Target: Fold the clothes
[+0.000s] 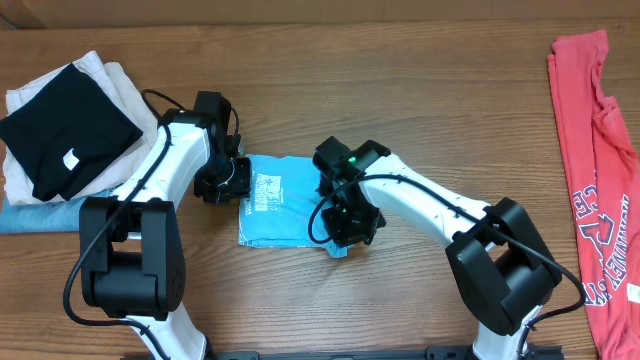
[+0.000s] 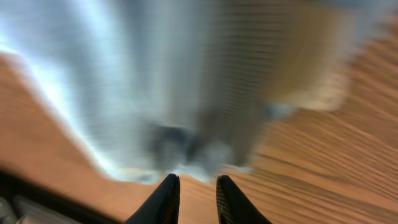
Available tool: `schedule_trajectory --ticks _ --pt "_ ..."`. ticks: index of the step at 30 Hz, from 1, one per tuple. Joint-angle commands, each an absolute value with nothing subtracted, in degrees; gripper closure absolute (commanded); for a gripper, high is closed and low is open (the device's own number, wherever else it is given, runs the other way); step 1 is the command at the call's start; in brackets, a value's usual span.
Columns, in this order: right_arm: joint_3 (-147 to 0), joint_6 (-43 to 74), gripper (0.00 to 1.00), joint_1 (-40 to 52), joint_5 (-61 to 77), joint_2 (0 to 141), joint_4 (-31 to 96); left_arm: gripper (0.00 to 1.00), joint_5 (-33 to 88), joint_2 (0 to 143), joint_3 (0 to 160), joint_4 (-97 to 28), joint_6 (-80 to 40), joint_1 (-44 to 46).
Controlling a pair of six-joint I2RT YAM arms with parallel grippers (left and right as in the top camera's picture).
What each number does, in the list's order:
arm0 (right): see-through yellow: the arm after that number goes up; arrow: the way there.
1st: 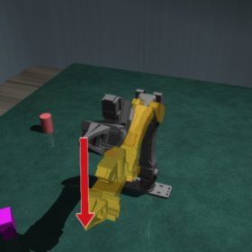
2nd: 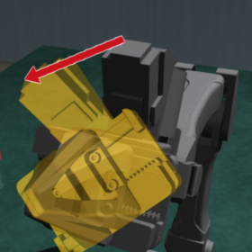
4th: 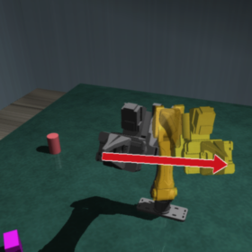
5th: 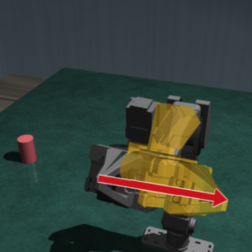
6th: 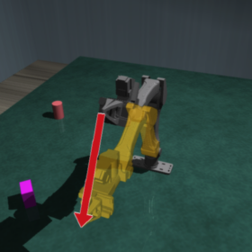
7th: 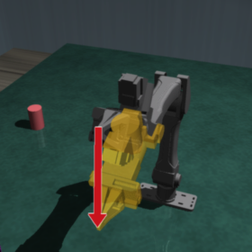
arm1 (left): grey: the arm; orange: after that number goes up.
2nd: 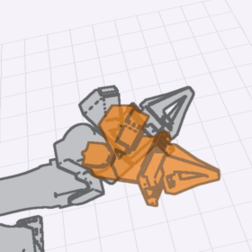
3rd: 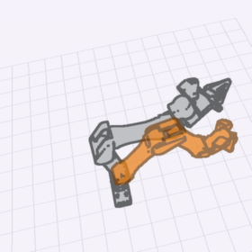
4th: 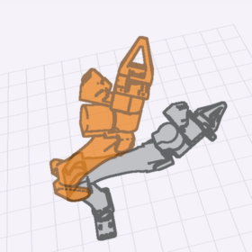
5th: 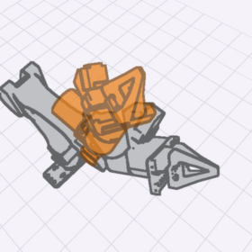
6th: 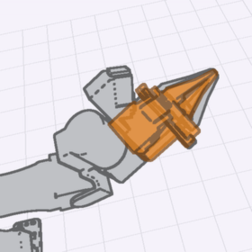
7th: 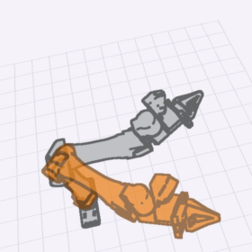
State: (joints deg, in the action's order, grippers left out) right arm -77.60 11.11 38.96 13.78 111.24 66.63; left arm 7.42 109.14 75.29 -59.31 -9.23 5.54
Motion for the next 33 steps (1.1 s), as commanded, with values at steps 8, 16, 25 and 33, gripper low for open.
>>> schedule_trajectory --ticks 8,16,25,33 --pt "-82.74 11.11 0.63 30.70 6.35 106.50 67.79 0.56 7.05 109.40 75.48 -59.44 -8.75 5.74" --pt "-82.13 8.62 0.51 29.93 15.38 106.54 56.10 0.56 7.09 109.40 75.48 -59.51 -8.80 5.74" --pt "-80.95 9.02 0.52 29.87 14.35 107.53 50.52 0.56 7.07 109.40 75.48 -59.55 -8.78 5.74" --pt "-80.95 10.55 0.51 29.87 12.73 111.39 50.59 0.55 7.07 109.40 75.48 -59.79 -8.73 5.80"
